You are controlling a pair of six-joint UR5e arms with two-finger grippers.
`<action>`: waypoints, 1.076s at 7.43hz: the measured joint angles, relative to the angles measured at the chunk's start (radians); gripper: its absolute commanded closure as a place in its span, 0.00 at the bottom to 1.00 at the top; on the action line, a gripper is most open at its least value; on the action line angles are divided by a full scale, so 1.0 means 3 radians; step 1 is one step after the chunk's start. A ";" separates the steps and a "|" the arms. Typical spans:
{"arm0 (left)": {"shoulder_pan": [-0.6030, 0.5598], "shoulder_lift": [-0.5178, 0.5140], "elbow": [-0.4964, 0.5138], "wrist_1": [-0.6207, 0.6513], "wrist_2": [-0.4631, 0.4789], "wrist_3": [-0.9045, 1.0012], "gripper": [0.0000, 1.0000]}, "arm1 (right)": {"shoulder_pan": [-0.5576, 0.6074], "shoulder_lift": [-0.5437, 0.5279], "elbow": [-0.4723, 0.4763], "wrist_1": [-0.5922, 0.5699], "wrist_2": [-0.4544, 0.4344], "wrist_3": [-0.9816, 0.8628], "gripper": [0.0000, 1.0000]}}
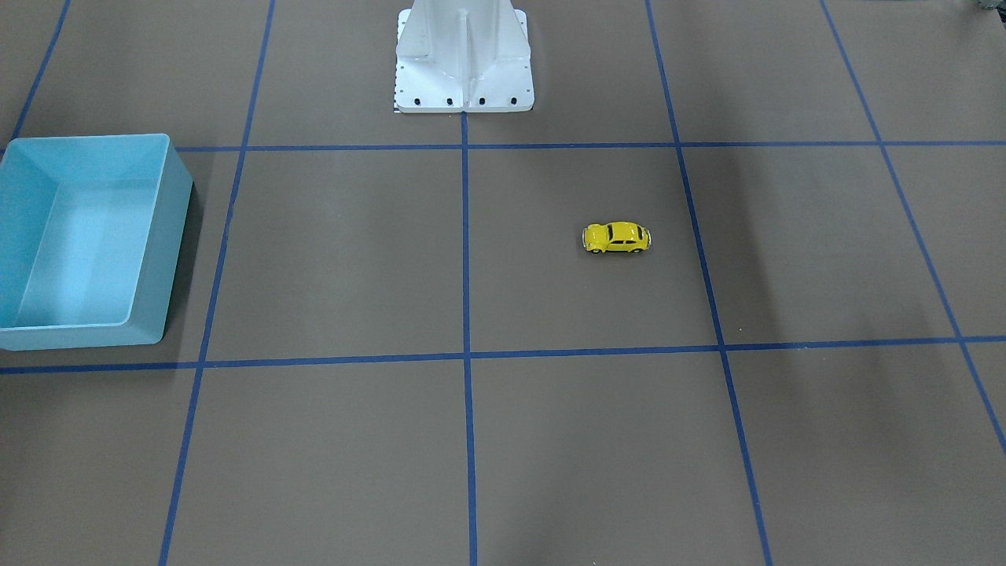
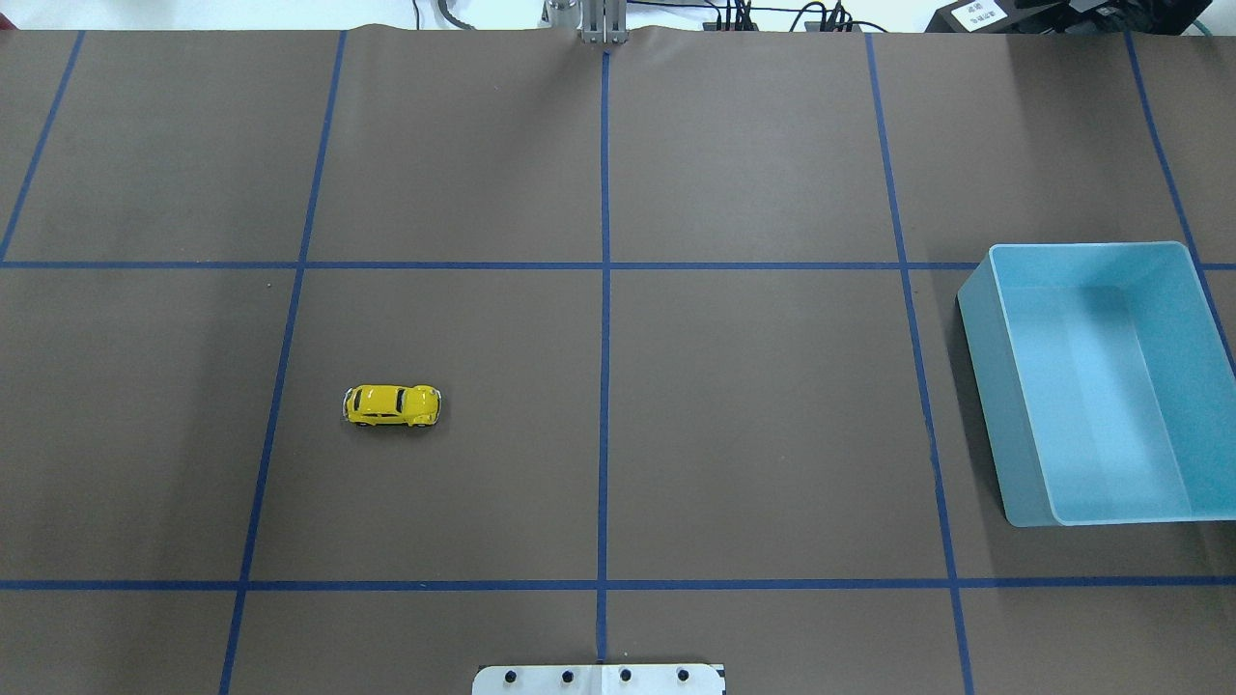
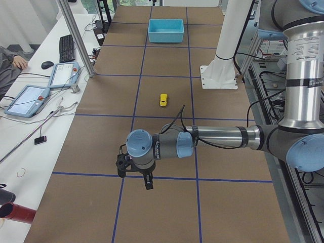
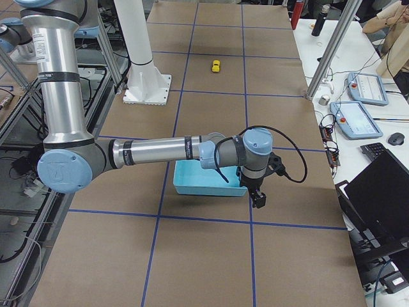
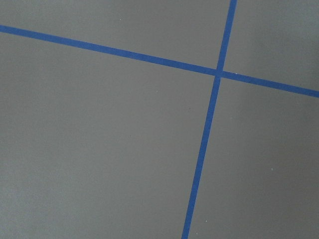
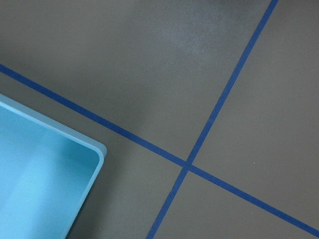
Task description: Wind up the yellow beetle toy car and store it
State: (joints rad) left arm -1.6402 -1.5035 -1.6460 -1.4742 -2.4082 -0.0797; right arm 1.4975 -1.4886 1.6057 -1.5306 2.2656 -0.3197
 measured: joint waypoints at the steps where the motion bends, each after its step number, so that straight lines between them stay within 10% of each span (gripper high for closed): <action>1: -0.0003 0.0002 -0.0009 0.0000 -0.0003 0.0000 0.00 | 0.0001 -0.0020 0.0002 0.0002 -0.0007 -0.0006 0.00; 8: -0.0017 0.0003 -0.0049 0.0001 0.0003 0.0000 0.00 | 0.0019 -0.0100 0.0058 0.0009 -0.0020 -0.0001 0.00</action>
State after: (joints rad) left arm -1.6452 -1.5028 -1.6607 -1.4738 -2.4072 -0.0798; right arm 1.5032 -1.5188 1.6229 -1.5279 2.2595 -0.3201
